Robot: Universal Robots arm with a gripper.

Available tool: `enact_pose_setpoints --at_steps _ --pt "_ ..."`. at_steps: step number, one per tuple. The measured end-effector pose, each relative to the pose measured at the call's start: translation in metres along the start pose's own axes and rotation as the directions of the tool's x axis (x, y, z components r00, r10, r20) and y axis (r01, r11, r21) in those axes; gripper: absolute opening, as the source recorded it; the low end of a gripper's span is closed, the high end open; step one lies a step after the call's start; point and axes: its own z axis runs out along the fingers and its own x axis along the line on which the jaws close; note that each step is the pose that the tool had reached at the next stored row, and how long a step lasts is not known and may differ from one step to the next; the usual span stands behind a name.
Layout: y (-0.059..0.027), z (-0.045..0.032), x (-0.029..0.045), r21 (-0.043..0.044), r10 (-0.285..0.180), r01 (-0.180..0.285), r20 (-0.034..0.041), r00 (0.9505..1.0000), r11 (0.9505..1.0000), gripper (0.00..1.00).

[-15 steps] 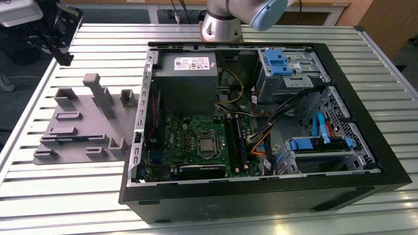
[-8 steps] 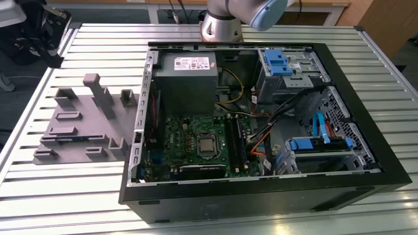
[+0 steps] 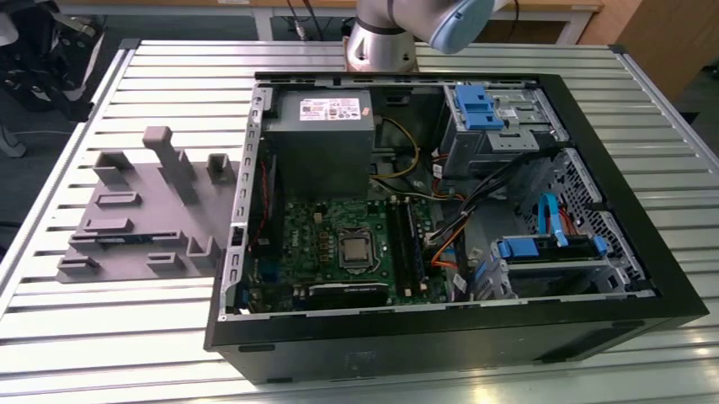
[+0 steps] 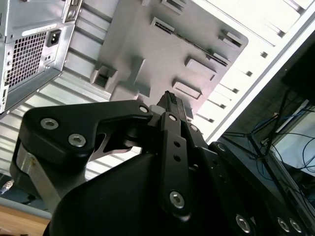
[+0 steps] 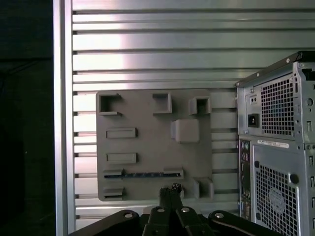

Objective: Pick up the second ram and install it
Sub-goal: 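Reach for the second ram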

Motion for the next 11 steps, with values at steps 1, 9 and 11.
enact_pose_setpoints --at_steps 1,9,11 --pt "-0.001 0.0 0.0018 0.0 0.0 0.0 0.0001 1.0 1.0 0.11" --pt "-0.0065 -0.0004 0.0225 0.0 0.0 0.0 0.0 1.0 1.0 0.11" --pt "-0.0069 -0.0005 0.0278 0.0 0.0 0.0 0.0001 1.0 1.0 0.11"
